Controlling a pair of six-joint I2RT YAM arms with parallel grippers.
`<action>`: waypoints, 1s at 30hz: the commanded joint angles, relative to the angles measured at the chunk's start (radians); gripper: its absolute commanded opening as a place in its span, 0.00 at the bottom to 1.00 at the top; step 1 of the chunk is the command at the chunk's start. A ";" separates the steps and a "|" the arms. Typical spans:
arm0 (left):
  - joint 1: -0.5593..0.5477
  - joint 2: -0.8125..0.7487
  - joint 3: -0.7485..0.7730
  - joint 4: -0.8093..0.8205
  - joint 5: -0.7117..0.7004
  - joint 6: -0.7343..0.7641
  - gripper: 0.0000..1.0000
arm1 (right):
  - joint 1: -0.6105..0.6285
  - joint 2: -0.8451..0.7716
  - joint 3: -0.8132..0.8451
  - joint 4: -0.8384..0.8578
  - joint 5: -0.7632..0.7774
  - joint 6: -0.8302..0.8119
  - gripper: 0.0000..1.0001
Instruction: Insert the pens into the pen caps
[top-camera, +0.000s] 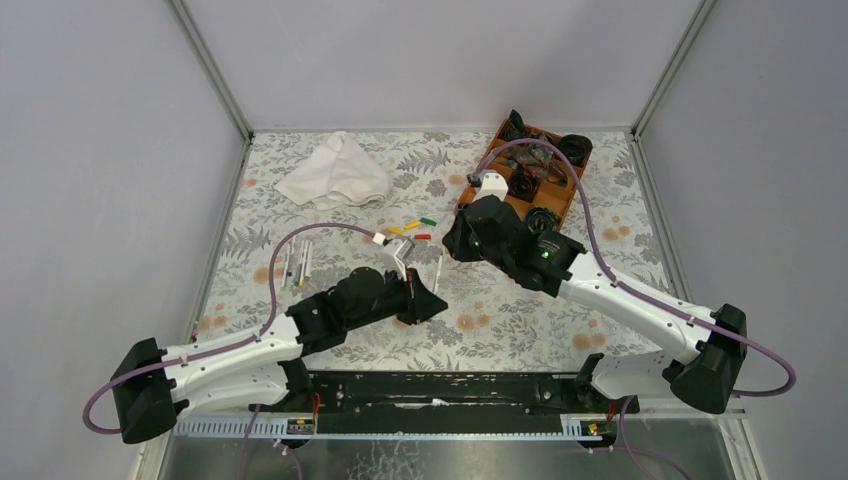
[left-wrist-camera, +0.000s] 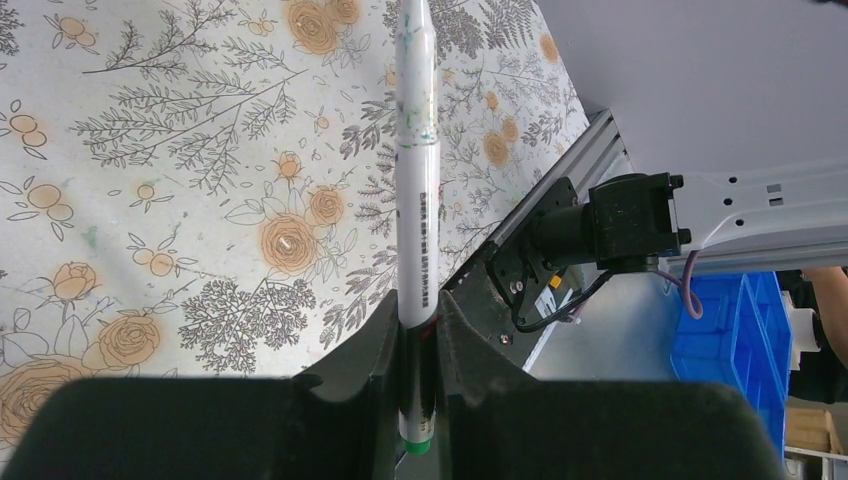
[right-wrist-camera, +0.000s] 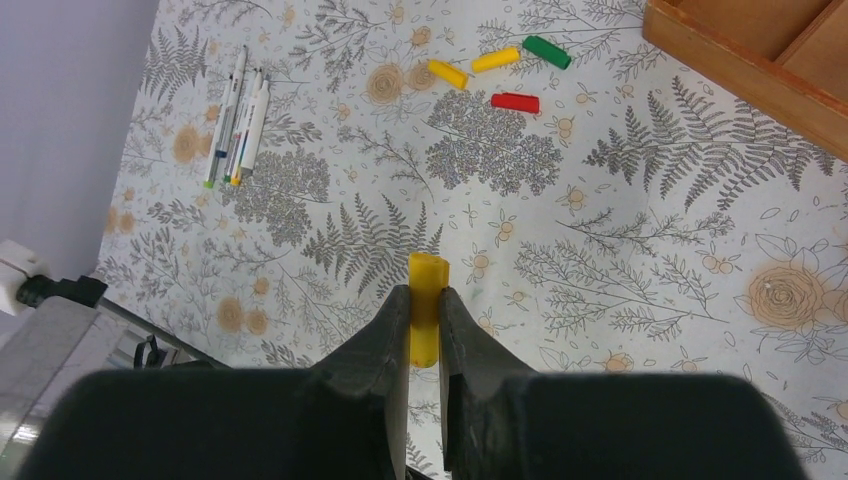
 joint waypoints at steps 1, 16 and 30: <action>-0.019 0.004 0.007 0.079 -0.035 -0.012 0.00 | 0.000 -0.022 0.062 0.045 0.047 0.020 0.00; -0.040 0.011 0.020 0.079 -0.055 -0.022 0.00 | 0.001 -0.047 0.057 0.058 0.023 0.020 0.00; -0.053 -0.005 0.017 0.079 -0.073 -0.037 0.00 | 0.000 -0.051 0.036 0.057 -0.011 0.006 0.00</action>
